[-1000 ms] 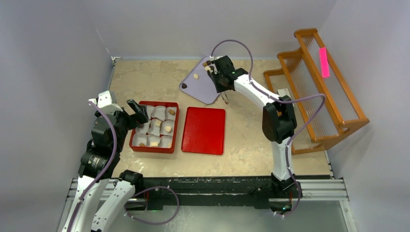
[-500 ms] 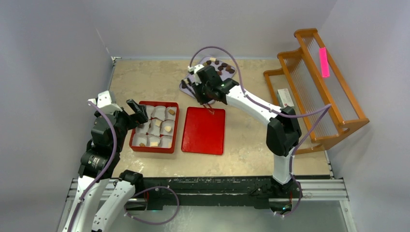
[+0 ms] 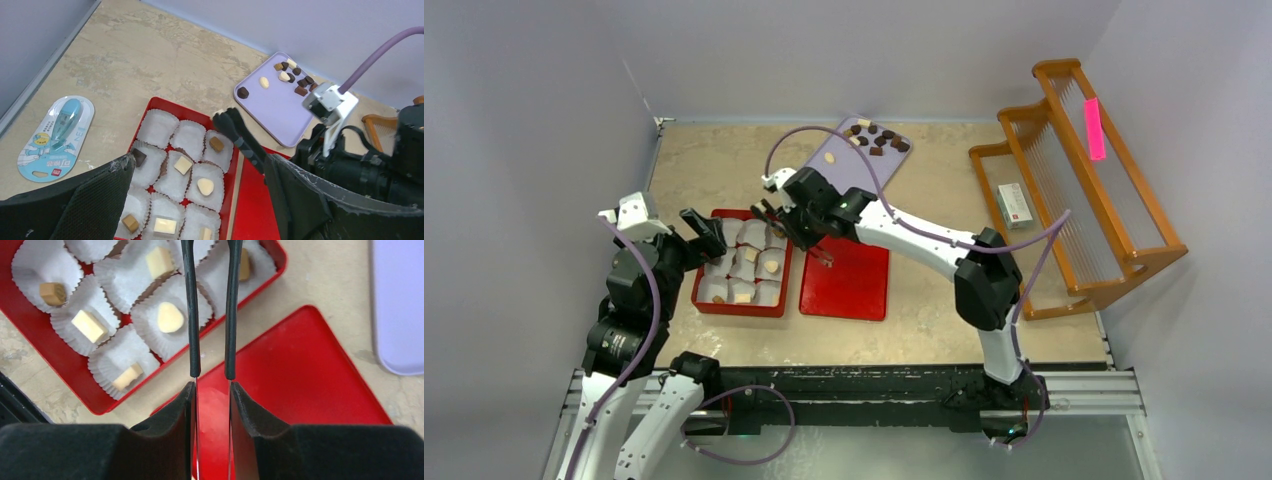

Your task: Pack the chocolate

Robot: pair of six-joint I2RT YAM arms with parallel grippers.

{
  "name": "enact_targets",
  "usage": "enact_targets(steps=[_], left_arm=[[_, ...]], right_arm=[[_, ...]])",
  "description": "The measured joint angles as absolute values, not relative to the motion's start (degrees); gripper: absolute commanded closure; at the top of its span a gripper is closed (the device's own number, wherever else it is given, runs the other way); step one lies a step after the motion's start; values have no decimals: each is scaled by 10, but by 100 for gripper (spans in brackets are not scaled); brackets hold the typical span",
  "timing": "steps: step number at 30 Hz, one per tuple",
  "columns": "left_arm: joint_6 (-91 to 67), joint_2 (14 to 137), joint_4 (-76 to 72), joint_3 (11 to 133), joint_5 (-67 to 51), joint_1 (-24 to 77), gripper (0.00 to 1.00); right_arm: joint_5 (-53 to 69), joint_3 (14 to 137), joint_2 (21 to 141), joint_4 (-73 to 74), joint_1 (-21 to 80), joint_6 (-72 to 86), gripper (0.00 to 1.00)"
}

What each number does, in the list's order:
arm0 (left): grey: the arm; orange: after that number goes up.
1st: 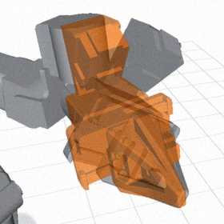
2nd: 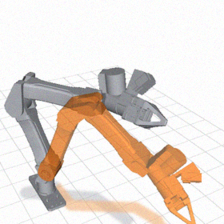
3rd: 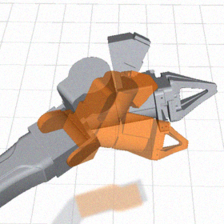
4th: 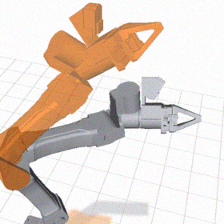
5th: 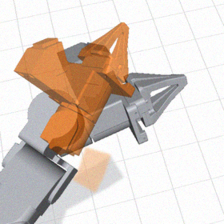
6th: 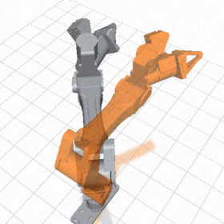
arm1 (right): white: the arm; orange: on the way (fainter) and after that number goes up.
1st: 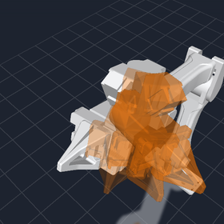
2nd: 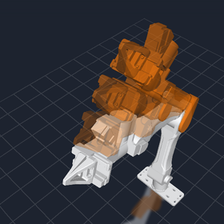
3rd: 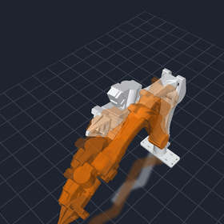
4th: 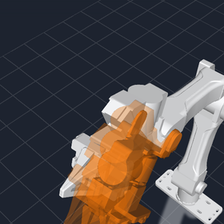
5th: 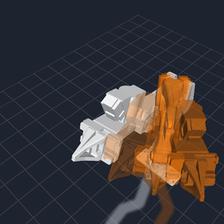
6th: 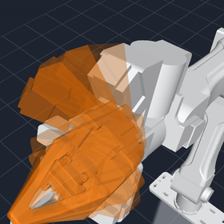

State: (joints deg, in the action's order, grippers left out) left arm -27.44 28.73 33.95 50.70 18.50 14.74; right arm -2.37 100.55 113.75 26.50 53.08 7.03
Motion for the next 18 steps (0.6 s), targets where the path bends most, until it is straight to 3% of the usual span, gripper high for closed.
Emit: enact_targets(steps=[18], left_arm=[[-274,278,340,507,192,147,1]], right_arm=[[-33,1087,1225,313,559,60,65]])
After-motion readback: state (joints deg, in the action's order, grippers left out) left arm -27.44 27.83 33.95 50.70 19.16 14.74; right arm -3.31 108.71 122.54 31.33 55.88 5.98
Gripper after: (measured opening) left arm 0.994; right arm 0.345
